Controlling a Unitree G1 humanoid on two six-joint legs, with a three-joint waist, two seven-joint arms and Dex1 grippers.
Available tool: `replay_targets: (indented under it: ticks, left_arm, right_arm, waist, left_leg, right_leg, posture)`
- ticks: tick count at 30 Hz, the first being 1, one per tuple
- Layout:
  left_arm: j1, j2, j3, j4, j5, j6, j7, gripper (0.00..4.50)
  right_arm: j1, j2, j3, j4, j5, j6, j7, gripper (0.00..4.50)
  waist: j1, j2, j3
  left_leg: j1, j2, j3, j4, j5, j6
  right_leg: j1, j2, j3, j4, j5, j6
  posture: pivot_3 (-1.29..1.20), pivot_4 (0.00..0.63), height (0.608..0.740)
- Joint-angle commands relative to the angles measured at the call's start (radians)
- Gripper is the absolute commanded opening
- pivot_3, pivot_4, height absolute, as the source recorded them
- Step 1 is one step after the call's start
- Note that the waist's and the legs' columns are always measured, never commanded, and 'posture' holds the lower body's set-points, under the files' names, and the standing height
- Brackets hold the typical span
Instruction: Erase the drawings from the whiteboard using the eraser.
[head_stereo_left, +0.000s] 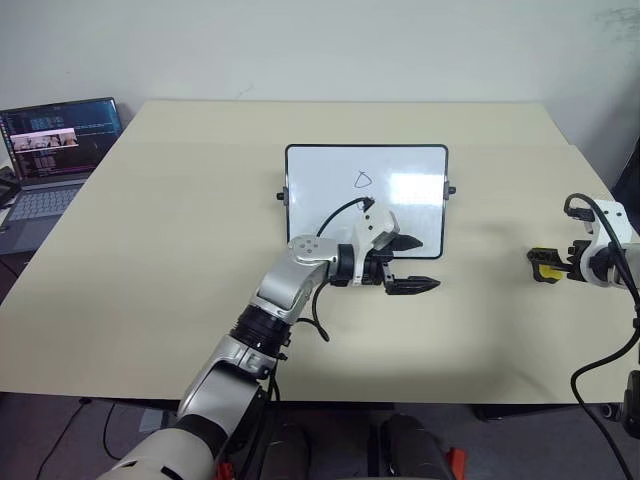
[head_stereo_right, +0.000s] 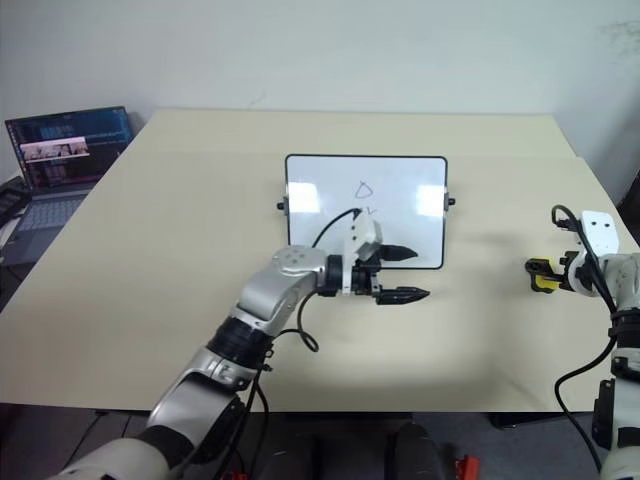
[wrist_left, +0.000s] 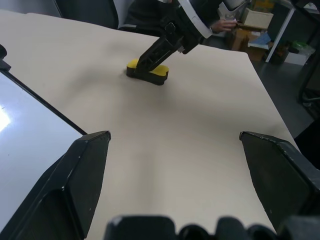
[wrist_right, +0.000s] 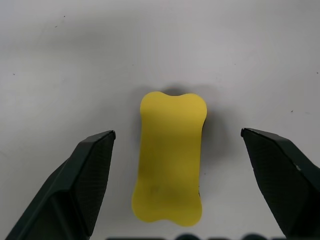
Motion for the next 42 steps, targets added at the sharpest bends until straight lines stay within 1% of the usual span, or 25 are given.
replay_targets:
  ticks: [1,5,6,8,9,12,31,37,42]
  left_arm:
    - [0.000,0.000,0.012,-0.051,-0.002,-0.002,0.009,4.50]
    - [-0.001,0.001,0.013,-0.048,-0.001,-0.001,0.015,4.50]
    - [-0.001,0.002,0.014,-0.047,-0.001,-0.002,0.017,4.50]
    - [-0.002,0.004,0.014,-0.047,-0.002,-0.002,0.019,4.50]
    - [-0.001,0.005,0.015,-0.048,-0.003,-0.002,0.020,4.50]
    - [-0.001,0.006,0.018,-0.048,-0.003,-0.002,0.024,4.50]
    - [-0.009,0.009,0.022,-0.032,-0.002,-0.010,0.034,4.50]
    - [-0.008,0.041,0.046,-0.030,-0.004,-0.011,0.040,4.50]
    - [-0.006,0.065,0.064,-0.010,-0.001,-0.021,0.043,4.50]
  right_arm:
    - [-0.011,-0.008,-0.008,-0.005,-0.010,-0.019,0.003,3.53]
    - [-0.011,-0.005,-0.003,0.005,-0.013,-0.026,0.004,2.12]
    - [-0.011,-0.003,-0.002,0.007,-0.014,-0.027,0.004,1.70]
    - [-0.011,0.000,-0.001,0.011,-0.015,-0.029,0.002,1.10]
    - [-0.010,0.001,0.000,0.011,-0.015,-0.030,0.002,0.95]
    - [-0.006,0.007,0.003,0.011,-0.017,-0.030,0.004,0.85]
    - [-0.004,0.016,0.007,0.001,-0.013,-0.024,0.010,0.84]
    - [-0.015,0.005,-0.020,-0.127,0.018,0.050,0.004,0.83]
    - [-0.003,0.018,-0.033,-0.220,0.030,0.112,-0.006,0.83]
  waist:
    - [0.001,0.000,0.000]
    - [0.002,0.000,0.000]
    - [0.002,0.000,0.000]
    - [0.002,0.000,0.000]
    - [0.002,0.000,0.000]
    - [0.002,0.000,0.000]
    - [0.001,0.000,0.000]
    - [0.000,0.000,0.000]
    - [0.003,0.000,0.000]
  left_leg:
    - [0.000,0.000,0.000,0.000,0.000,0.000]
    - [0.000,0.000,0.000,0.000,0.000,0.000]
    - [0.000,0.000,0.000,0.000,0.000,0.000]
    - [0.000,0.000,0.000,0.000,0.000,0.000]
    - [0.000,0.000,0.000,0.000,0.000,0.000]
    - [0.000,0.000,0.000,0.001,0.000,0.000]
    - [0.001,0.000,0.000,0.001,0.000,0.000]
    - [0.001,0.000,0.000,0.001,0.000,0.000]
    - [0.001,0.000,0.000,0.001,0.000,0.000]
  right_leg:
    - [0.000,0.000,0.000,0.000,0.000,0.000]
    - [0.000,0.000,0.000,0.000,0.000,0.000]
    - [0.000,0.000,0.000,0.000,0.000,0.000]
    - [0.000,0.000,0.000,0.000,0.000,0.000]
    - [0.000,0.000,0.000,0.000,0.000,0.000]
    - [0.000,0.000,0.000,0.000,0.000,0.000]
    - [0.001,0.000,0.000,0.001,0.000,0.000]
    - [0.000,0.000,0.000,0.002,0.000,0.000]
    - [0.000,0.000,0.000,0.002,0.000,0.000]
  posture:
    - [0.00,0.150,0.740]
    - [0.00,0.150,0.740]
    - [0.00,0.150,0.740]
    - [0.00,0.150,0.740]
    - [0.00,0.150,0.740]
    - [0.00,0.150,0.740]
    - [0.00,0.150,0.740]
    - [0.00,0.150,0.740]
    - [0.00,0.150,0.740]
